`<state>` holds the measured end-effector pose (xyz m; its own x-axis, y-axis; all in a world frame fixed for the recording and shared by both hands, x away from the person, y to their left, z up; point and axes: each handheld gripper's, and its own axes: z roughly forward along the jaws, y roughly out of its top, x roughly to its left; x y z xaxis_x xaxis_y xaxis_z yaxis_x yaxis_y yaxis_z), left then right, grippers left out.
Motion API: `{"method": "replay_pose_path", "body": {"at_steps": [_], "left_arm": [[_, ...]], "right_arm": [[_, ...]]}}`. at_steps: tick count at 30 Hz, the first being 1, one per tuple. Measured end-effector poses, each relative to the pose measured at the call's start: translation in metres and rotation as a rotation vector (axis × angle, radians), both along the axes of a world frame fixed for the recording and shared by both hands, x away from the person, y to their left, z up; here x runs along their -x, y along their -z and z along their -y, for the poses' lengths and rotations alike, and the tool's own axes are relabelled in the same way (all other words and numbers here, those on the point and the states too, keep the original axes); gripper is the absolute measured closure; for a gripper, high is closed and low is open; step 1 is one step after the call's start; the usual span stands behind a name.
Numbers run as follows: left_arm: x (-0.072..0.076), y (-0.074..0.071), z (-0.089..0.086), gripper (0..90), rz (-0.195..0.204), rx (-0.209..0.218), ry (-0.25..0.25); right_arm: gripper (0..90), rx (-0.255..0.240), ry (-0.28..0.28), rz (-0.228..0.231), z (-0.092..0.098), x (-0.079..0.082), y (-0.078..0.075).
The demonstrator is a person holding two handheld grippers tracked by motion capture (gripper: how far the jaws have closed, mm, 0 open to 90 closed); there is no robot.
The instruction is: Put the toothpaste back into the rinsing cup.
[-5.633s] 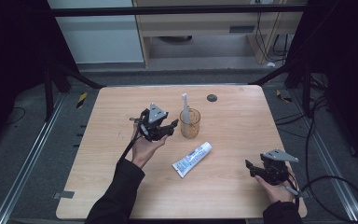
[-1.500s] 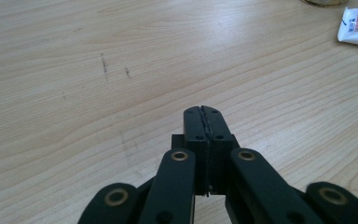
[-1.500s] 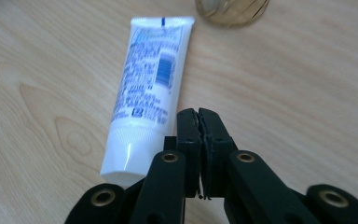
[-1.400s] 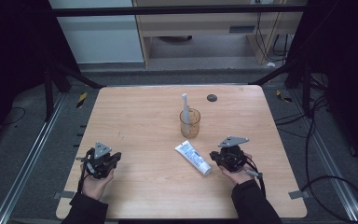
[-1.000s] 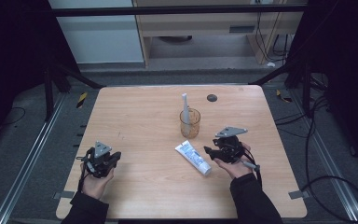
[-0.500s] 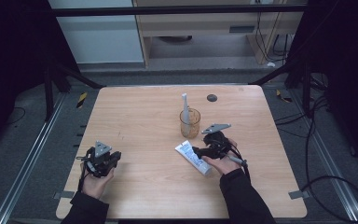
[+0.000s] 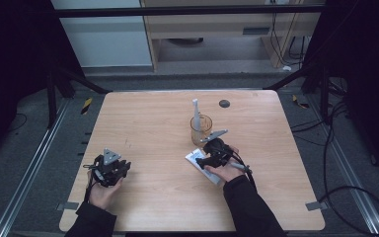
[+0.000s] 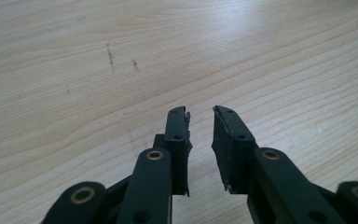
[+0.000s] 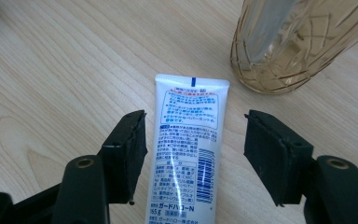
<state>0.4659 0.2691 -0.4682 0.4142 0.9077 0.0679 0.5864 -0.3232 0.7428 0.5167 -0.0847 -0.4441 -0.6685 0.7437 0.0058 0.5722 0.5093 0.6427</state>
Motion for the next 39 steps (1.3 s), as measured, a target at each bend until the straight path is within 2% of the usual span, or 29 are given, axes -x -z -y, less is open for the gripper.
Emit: {"method": "replay_pose_path", "body": {"at_steps": [13, 19, 22, 30, 36, 39], "left_arm": [[0.0, 0.002, -0.001, 72.5, -0.009, -0.01, 0.005], [0.0, 0.002, 0.0, 72.6, -0.013, -0.011, 0.009], [0.0, 0.002, 0.0, 72.6, -0.015, -0.011, 0.008], [0.0, 0.003, 0.0, 72.6, -0.019, -0.014, 0.009], [0.0, 0.003, 0.0, 72.6, -0.021, -0.014, 0.008], [-0.001, 0.003, 0.0, 72.6, -0.023, -0.017, 0.008]], "right_arm": [[36.4, 0.026, -0.003, -0.056, -0.006, -0.001, 0.014], [36.0, 0.023, 0.011, -0.077, -0.002, 0.0, 0.022], [35.8, 0.039, 0.004, -0.085, -0.002, -0.001, 0.025], [38.7, 0.068, 0.005, -0.113, -0.005, -0.003, 0.03], [41.4, 0.066, 0.014, -0.151, -0.006, -0.006, 0.035], [41.6, 0.069, 0.016, -0.154, -0.006, -0.006, 0.035]]}}
